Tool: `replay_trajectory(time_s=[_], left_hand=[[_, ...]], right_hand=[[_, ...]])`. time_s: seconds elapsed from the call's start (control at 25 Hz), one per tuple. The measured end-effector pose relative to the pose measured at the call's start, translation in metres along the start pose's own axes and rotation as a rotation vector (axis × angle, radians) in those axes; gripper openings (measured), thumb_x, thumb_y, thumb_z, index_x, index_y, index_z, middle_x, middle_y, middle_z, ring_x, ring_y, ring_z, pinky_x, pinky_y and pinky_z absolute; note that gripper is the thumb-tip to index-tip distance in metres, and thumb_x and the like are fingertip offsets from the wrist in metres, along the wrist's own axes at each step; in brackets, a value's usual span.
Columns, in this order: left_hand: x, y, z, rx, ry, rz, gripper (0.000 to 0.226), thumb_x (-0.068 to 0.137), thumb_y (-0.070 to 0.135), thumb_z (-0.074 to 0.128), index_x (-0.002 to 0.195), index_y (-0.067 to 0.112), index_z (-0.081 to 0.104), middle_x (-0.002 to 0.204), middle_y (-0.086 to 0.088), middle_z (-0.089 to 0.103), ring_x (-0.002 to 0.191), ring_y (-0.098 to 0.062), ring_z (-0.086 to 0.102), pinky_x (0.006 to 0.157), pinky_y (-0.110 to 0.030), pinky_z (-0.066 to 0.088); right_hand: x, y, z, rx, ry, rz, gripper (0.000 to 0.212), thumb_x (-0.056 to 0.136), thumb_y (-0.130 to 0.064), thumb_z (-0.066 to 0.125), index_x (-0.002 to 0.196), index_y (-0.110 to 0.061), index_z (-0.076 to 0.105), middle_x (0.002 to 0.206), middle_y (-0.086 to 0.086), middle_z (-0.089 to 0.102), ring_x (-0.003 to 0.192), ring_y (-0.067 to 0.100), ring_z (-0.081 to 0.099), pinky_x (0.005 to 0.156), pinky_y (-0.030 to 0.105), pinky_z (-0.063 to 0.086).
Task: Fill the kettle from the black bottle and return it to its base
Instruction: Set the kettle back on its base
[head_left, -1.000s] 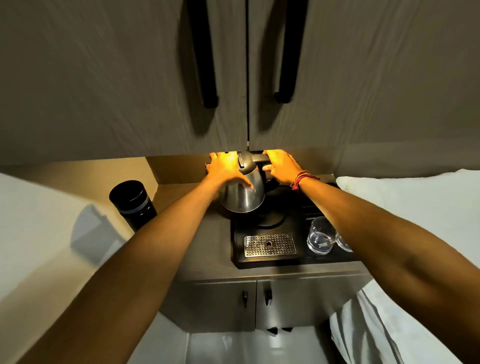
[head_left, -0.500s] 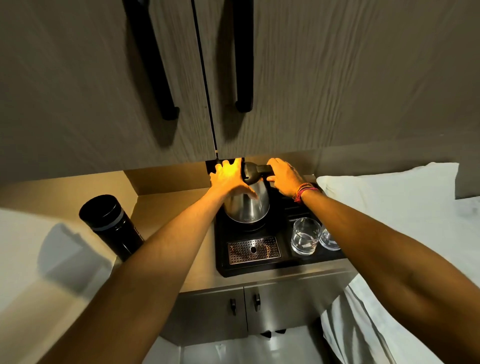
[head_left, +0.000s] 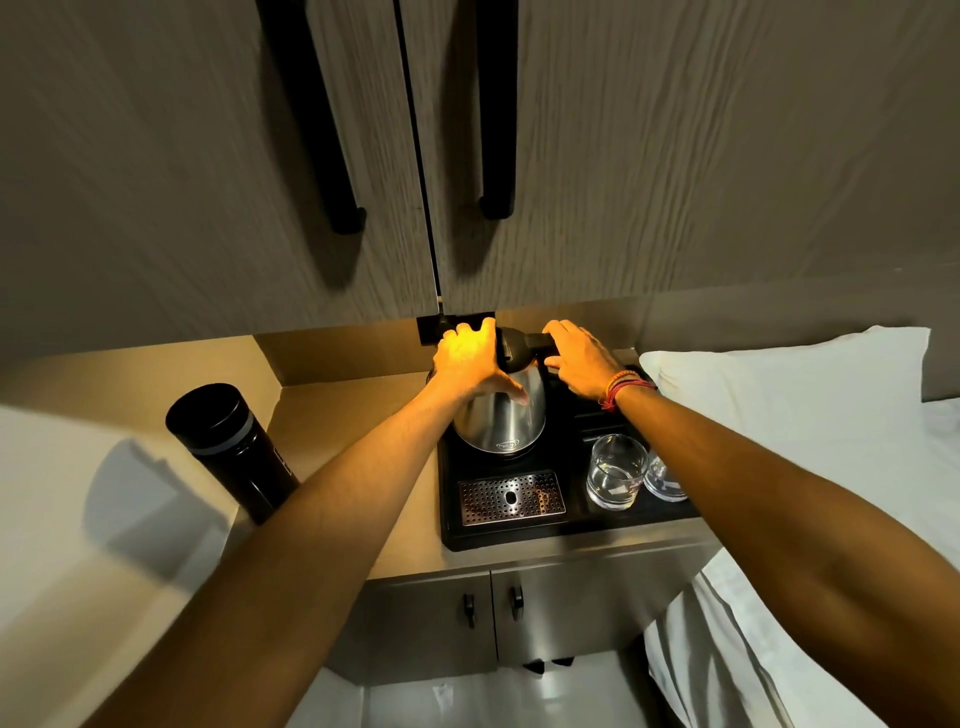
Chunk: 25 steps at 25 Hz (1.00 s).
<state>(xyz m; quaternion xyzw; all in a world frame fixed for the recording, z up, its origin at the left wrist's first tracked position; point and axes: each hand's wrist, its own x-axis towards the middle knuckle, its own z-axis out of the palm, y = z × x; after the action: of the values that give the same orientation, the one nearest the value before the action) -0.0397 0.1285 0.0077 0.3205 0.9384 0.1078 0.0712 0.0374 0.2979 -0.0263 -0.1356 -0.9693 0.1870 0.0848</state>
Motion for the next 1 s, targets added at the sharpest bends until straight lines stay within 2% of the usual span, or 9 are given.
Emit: replay_trajectory(time_s=[0.2,0.4,0.48,0.52,0.6,0.64,0.72,0.84,1.0], left_hand=[[0.001,0.006,0.004,0.034,0.009,0.031,0.112,0.053,0.060,0.090,0.141,0.015,0.038,0.133,-0.018,0.050,0.127,-0.039,0.046,0.103,-0.050,0.045],[0.001,-0.011,0.004,-0.017,-0.015,0.017,0.110,0.055,0.062,0.089,0.141,0.016,0.038,0.130,-0.018,0.052,0.122,-0.040,0.052,0.099,-0.052,0.048],[-0.001,-0.015,0.007,-0.028,-0.006,0.028,0.114,0.057,0.063,0.087,0.147,0.018,0.033,0.132,-0.018,0.052,0.123,-0.040,0.052,0.101,-0.053,0.047],[-0.002,-0.016,0.009,-0.023,0.017,0.037,0.117,0.059,0.064,0.085,0.151,0.017,0.029,0.135,-0.019,0.052,0.126,-0.041,0.051,0.103,-0.054,0.044],[-0.009,-0.017,0.019,0.005,0.090,0.073,0.122,0.065,0.065,0.081,0.156,0.011,0.019,0.146,-0.019,0.045,0.135,-0.039,0.043,0.111,-0.053,0.036],[-0.014,-0.017,0.025,0.020,0.133,0.099,0.123,0.069,0.065,0.078,0.157,0.008,0.016,0.153,-0.019,0.038,0.141,-0.037,0.037,0.114,-0.051,0.031],[-0.024,-0.020,0.040,0.017,0.237,0.137,0.119,0.075,0.062,0.075,0.158,0.004,0.013,0.162,-0.018,0.023,0.150,-0.033,0.023,0.121,-0.049,0.023],[-0.034,-0.023,0.056,0.000,0.328,0.138,0.107,0.084,0.056,0.069,0.159,0.005,0.011,0.167,-0.016,0.011,0.154,-0.029,0.009,0.125,-0.045,0.012],[-0.041,-0.022,0.069,0.067,0.373,0.150,0.098,0.091,0.050,0.063,0.159,0.006,0.007,0.167,-0.015,0.008,0.155,-0.027,0.007,0.124,-0.041,0.008]], right_hand=[[-0.005,0.008,0.007,0.035,0.012,0.029,0.029,0.092,-0.009,0.059,0.119,-0.008,0.051,0.122,0.014,0.054,0.110,0.034,0.054,0.084,0.038,0.044],[-0.002,-0.003,0.015,0.057,0.022,0.025,0.034,0.094,-0.012,0.055,0.127,-0.011,0.049,0.125,0.012,0.049,0.115,0.033,0.051,0.093,0.045,0.049],[-0.002,-0.005,0.019,0.042,0.019,0.043,0.043,0.095,-0.014,0.054,0.137,-0.011,0.043,0.136,0.012,0.046,0.127,0.033,0.047,0.100,0.045,0.047],[-0.003,-0.005,0.020,0.053,0.017,0.059,0.053,0.095,-0.016,0.053,0.145,-0.010,0.036,0.146,0.012,0.041,0.137,0.034,0.041,0.107,0.044,0.044],[-0.011,-0.003,0.020,0.093,0.042,0.106,0.076,0.095,-0.022,0.055,0.158,-0.010,0.012,0.164,0.012,0.018,0.154,0.029,0.017,0.122,0.043,0.028],[-0.015,0.000,0.021,0.082,0.081,0.116,0.084,0.095,-0.028,0.055,0.159,-0.009,0.003,0.167,0.012,0.008,0.156,0.027,0.007,0.125,0.041,0.019],[-0.024,0.004,0.023,-0.011,0.158,0.096,0.091,0.095,-0.039,0.054,0.158,-0.004,-0.002,0.168,0.013,0.000,0.156,0.026,-0.001,0.127,0.037,0.010],[-0.034,0.005,0.028,-0.106,0.199,0.044,0.087,0.095,-0.043,0.049,0.158,-0.003,0.005,0.168,0.014,0.005,0.157,0.025,0.003,0.127,0.037,0.017],[-0.042,0.002,0.033,-0.056,0.206,0.068,0.076,0.095,-0.034,0.049,0.158,-0.008,0.016,0.167,0.008,0.013,0.157,0.020,0.007,0.120,0.036,0.035]])
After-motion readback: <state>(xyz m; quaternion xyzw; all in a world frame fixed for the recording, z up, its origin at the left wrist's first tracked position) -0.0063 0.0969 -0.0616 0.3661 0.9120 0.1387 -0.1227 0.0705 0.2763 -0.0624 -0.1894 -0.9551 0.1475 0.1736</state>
